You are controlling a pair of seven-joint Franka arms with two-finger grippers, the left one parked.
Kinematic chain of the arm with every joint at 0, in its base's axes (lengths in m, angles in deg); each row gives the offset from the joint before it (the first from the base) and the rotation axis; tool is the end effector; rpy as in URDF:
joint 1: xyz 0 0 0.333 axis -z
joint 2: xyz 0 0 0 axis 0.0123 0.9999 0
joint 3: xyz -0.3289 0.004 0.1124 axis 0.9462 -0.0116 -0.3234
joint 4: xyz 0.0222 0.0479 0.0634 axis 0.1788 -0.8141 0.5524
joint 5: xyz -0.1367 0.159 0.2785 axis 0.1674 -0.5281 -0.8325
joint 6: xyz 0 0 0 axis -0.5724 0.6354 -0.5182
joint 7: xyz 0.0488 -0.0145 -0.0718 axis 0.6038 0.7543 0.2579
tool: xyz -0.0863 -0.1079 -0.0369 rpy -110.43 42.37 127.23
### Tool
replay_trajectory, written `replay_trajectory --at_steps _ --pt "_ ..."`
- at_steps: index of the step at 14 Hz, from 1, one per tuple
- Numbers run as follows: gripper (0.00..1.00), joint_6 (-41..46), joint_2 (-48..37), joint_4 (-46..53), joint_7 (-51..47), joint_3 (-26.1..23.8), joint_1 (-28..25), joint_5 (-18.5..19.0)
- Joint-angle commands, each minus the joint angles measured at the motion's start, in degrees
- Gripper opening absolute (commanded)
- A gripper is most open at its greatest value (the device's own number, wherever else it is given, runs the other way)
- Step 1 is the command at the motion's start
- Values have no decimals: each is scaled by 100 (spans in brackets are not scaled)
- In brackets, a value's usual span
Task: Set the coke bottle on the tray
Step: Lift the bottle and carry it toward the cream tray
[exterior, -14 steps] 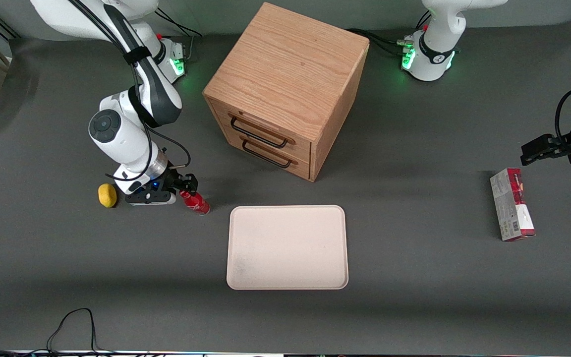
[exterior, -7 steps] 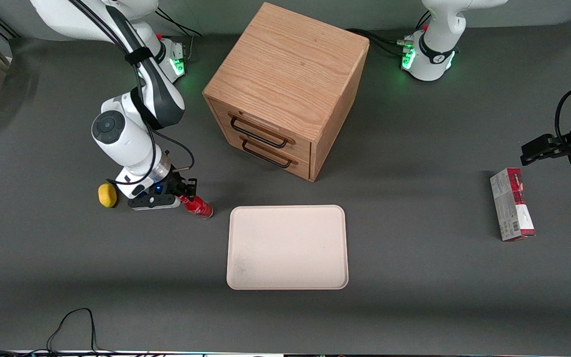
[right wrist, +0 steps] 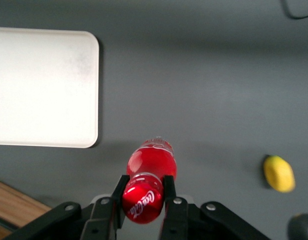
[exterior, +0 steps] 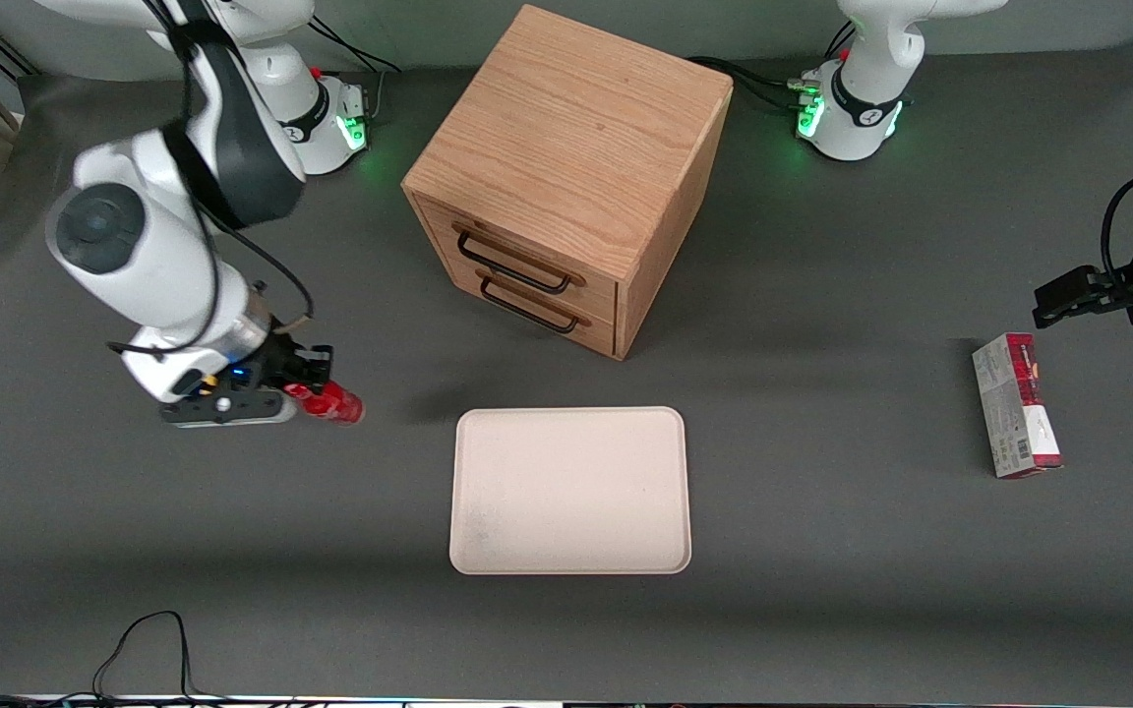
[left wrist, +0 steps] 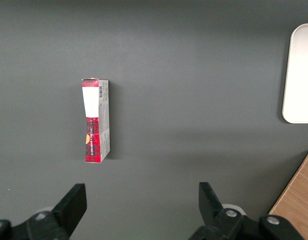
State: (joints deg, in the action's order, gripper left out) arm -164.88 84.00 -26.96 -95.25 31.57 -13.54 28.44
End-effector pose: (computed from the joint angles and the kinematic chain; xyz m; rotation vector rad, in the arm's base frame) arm 0.5752 0.1645 0.5108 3.1097 0.0190 0.0600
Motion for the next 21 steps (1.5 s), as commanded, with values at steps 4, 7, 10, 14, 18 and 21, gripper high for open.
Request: replay_trajectory --at_steps 4,7,10,14,18,21 --pt "0 1119 1058 2364 -692 -234 27 -49" --pt "0 1128 2120 3742 -1484 -376 -323 -5" --pt "0 936 2939 4335 -1644 -534 -395 47" --pt "0 181 3405 4327 -1837 -543 -545 285" --pt "0 -531 3933 4292 -1978 -561 -641 601" --pt "0 -769 4250 4256 -1969 -552 -676 881"
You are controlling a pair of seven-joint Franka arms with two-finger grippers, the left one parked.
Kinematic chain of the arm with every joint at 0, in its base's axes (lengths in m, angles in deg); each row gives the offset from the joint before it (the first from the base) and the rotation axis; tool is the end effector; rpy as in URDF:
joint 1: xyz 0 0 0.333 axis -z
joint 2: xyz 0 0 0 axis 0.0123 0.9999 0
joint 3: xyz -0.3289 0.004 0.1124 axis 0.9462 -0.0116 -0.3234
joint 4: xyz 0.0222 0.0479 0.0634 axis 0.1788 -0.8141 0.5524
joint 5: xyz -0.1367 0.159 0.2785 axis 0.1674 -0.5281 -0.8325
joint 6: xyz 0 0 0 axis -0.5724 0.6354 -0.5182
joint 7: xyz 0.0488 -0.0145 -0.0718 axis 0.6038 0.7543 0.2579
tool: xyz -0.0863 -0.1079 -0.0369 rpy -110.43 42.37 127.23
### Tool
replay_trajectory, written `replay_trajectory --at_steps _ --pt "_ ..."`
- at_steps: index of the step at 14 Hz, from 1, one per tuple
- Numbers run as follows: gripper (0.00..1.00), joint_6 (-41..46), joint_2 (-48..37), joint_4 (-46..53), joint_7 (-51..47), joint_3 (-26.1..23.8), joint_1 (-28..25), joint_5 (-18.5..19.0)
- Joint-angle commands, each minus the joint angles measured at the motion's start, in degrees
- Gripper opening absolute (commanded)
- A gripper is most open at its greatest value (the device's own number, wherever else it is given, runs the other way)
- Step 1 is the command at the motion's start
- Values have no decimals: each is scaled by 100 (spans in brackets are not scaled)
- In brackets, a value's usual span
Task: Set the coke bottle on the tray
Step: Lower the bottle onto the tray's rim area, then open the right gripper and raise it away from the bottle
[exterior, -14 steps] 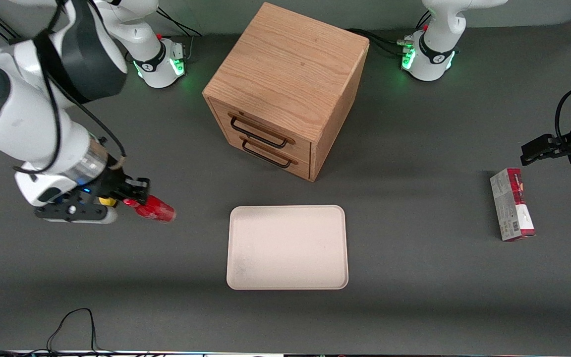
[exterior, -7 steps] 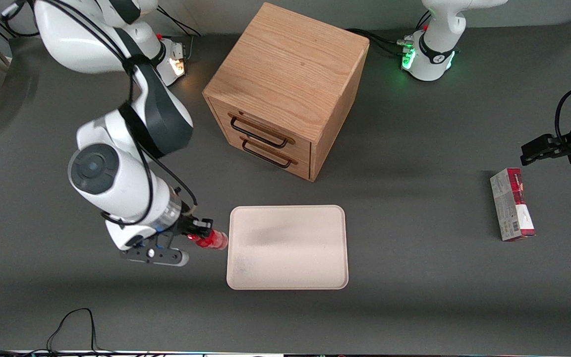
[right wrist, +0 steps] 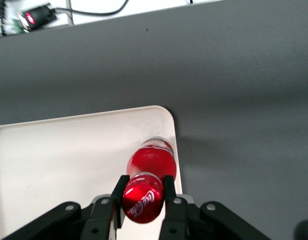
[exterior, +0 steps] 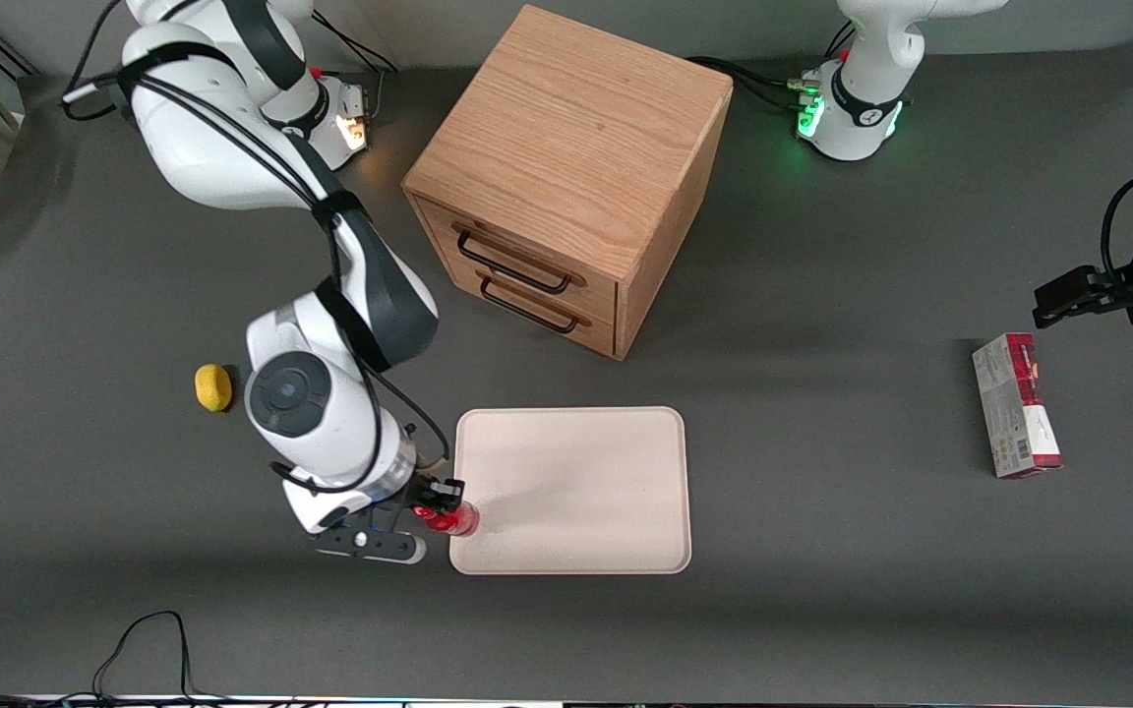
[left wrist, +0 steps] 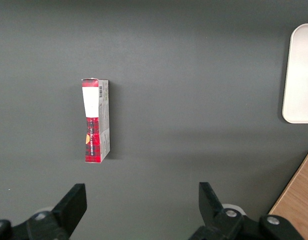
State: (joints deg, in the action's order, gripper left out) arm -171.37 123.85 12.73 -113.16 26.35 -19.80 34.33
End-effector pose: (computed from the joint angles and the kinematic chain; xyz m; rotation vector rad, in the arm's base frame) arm 0.7176 0.3116 0.3489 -3.0753 0.2099 -0.2152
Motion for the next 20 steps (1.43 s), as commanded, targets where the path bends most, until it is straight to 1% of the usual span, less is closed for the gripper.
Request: replay_trajectory --at_steps 1,5,6,7,8,12,14,17,18,19,20 --pt "0 -251 326 279 -187 -30 -50 302" --pt "0 -508 415 270 -204 -30 -41 294" --pt "37 -508 415 253 -204 -30 -41 294" --pt "95 -525 406 157 -170 -21 -59 346" --pt "100 -543 389 121 -187 -21 -59 468" --pt "100 -508 152 8 -160 -21 -32 452" --pt "100 -342 -417 -614 -108 -21 -15 452" --pt "100 211 -1357 -1476 -38 -4 160 400" --pt "100 544 -1804 -1879 6 -30 413 260" --pt "100 869 -2314 -2283 468 -30 625 -81" --pt "100 1046 -2823 -2644 1142 31 705 -337"
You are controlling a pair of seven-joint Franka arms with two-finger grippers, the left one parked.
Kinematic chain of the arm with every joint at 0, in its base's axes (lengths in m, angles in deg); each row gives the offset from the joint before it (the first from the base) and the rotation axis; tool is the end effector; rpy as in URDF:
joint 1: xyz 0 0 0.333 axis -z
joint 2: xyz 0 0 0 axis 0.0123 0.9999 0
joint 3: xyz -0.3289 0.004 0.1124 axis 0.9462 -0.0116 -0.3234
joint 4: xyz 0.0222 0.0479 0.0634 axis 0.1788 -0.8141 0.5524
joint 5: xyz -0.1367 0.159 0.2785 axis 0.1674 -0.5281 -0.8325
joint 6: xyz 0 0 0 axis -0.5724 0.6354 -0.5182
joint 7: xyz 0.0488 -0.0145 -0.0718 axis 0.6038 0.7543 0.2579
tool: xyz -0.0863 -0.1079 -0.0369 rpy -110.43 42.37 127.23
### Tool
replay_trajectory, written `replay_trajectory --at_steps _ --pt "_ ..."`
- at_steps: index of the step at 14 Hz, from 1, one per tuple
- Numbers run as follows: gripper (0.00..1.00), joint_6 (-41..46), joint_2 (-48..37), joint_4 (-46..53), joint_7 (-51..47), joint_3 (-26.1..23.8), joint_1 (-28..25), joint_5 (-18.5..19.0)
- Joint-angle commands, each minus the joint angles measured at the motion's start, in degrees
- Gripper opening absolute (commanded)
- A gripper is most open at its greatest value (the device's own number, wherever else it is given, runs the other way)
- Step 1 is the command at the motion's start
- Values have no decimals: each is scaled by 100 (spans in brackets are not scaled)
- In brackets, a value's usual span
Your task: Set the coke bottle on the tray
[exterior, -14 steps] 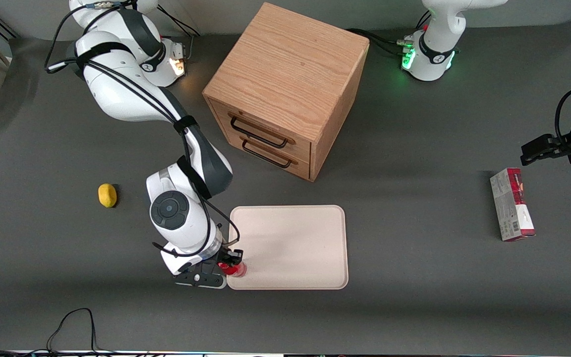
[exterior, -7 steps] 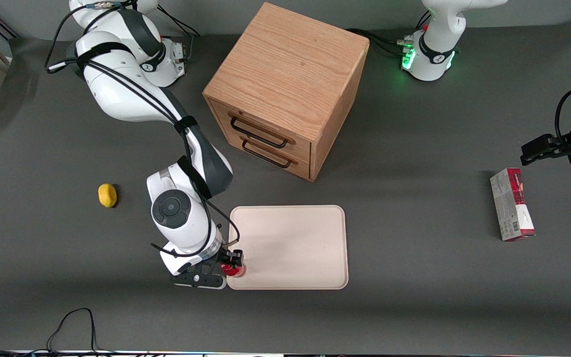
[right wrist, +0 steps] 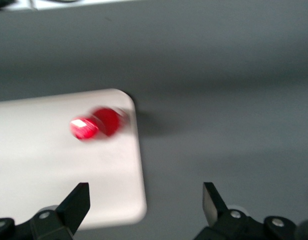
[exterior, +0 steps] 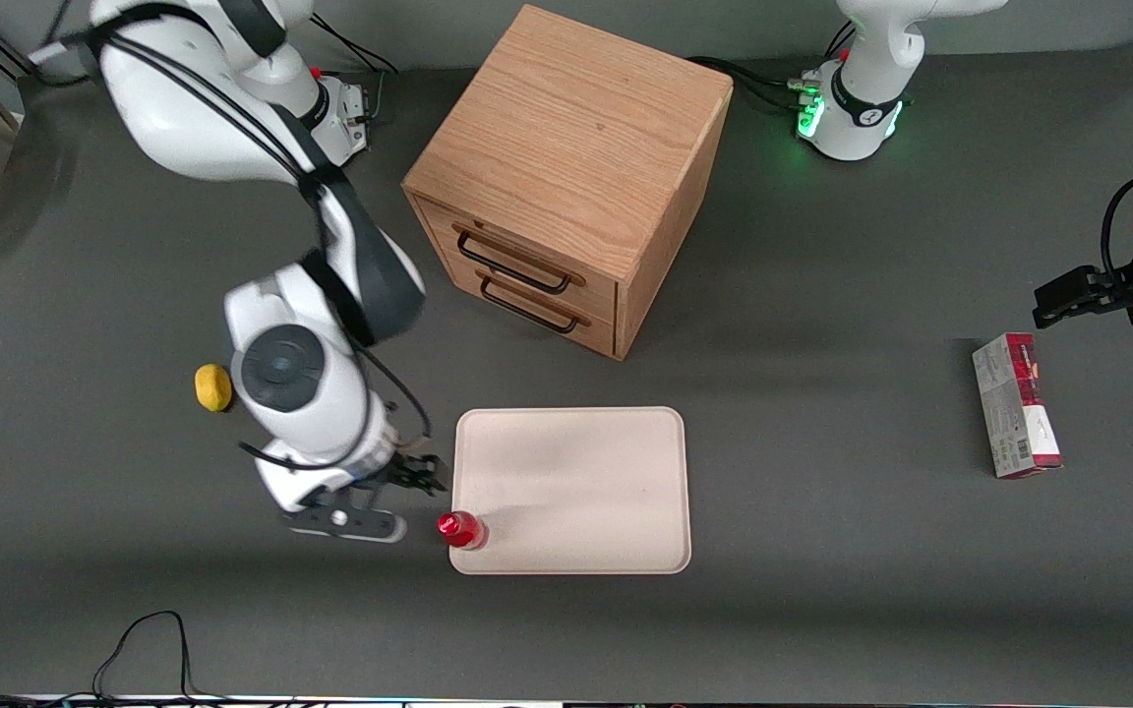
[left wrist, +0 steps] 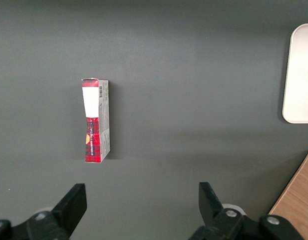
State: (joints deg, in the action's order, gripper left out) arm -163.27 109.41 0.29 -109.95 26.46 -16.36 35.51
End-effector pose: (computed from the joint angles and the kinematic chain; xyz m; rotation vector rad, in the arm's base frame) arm 0.6758 0.2527 0.4271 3.0833 -0.1765 0.1095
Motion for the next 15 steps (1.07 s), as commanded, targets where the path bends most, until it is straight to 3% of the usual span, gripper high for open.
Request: replay_trajectory --at_steps 1,5,7,15 --pt "100 394 -1863 -1839 1246 186 422 -518" --pt "100 616 -3499 -3396 1838 1047 370 -641" --pt "100 598 -4010 -3759 2154 1478 370 -1132" --pt "100 510 -4241 -3927 2252 1708 396 -1293"
